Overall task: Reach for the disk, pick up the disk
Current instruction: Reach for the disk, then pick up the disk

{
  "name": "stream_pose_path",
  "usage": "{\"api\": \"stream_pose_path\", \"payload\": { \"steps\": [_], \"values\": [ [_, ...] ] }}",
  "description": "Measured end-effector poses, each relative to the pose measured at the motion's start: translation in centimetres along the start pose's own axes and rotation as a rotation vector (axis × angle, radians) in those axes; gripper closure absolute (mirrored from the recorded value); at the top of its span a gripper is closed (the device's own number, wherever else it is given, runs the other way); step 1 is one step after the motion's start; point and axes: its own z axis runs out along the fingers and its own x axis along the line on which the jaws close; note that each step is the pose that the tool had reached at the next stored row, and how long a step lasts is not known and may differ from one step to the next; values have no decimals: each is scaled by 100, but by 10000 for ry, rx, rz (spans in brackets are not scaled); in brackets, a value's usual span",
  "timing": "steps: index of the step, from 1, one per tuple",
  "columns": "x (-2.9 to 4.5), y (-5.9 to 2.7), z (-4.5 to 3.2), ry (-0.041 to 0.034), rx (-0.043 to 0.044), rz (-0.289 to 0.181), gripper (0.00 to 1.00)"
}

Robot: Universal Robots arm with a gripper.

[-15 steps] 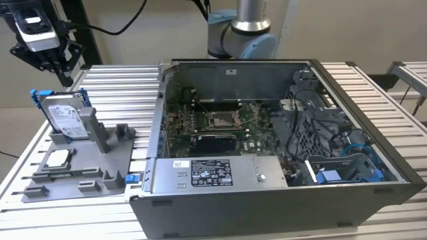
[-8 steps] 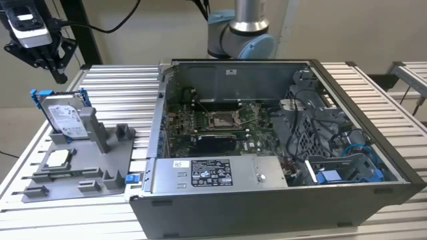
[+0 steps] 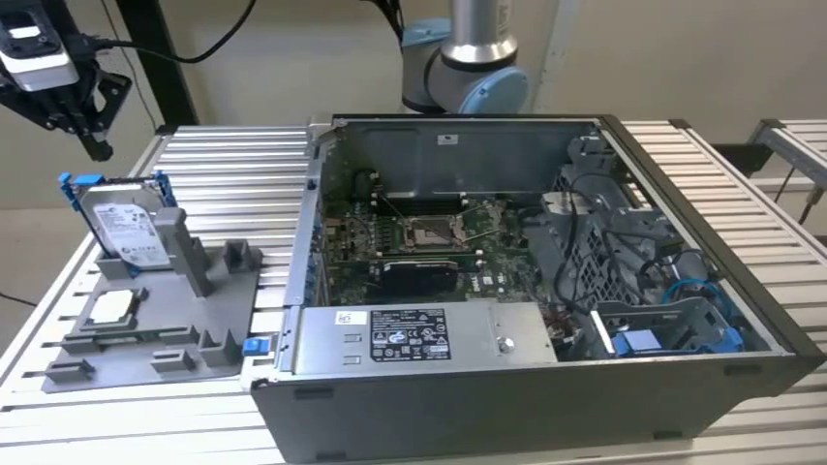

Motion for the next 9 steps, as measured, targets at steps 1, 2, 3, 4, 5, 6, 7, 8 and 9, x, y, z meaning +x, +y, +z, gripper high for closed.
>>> {"api": "stream_pose_path", "payload": {
  "steps": [1, 2, 3, 4, 5, 6, 7, 8, 9],
  "values": [
    [24, 1, 1, 2, 0, -34, 100],
    [48, 2, 2, 3, 0, -74, 100],
    [67, 2, 3, 5, 0, -121, 100],
    [86, 3, 4, 6, 0, -177, 100],
    [100, 3, 4, 8, 0, -222, 100],
    [114, 2, 5, 10, 0, -263, 100],
    [129, 1, 5, 11, 0, -308, 100],
    [141, 0, 6, 13, 0, -349, 100],
    [152, -3, 6, 15, 0, -390, 100]
  ]
}}
